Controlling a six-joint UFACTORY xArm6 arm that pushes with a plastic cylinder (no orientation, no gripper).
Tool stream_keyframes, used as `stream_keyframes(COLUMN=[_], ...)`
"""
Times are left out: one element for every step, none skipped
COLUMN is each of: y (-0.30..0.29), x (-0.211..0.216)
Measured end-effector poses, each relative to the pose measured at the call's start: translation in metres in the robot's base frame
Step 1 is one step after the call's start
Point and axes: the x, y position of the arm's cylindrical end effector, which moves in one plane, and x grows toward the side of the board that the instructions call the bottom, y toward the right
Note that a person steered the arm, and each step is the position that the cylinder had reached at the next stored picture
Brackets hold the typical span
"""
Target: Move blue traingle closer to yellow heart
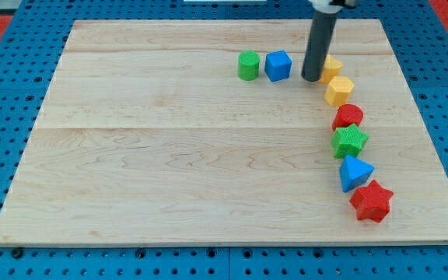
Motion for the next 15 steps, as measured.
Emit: stream_keyframes(y=[0.001, -0.022, -0.077, -0.073, -0.058, -0.045, -0.091, -0.127, -0.11, -0.103, -0.056, -0.021, 0.013, 0.026, 0.037], x=[-0.01, 0.023, 0.043, -0.002, -0.042, -0.057, -0.054, -0.058, -0.083, -0.102, -0.102, -0.098, -0.09, -0.084, -0.077])
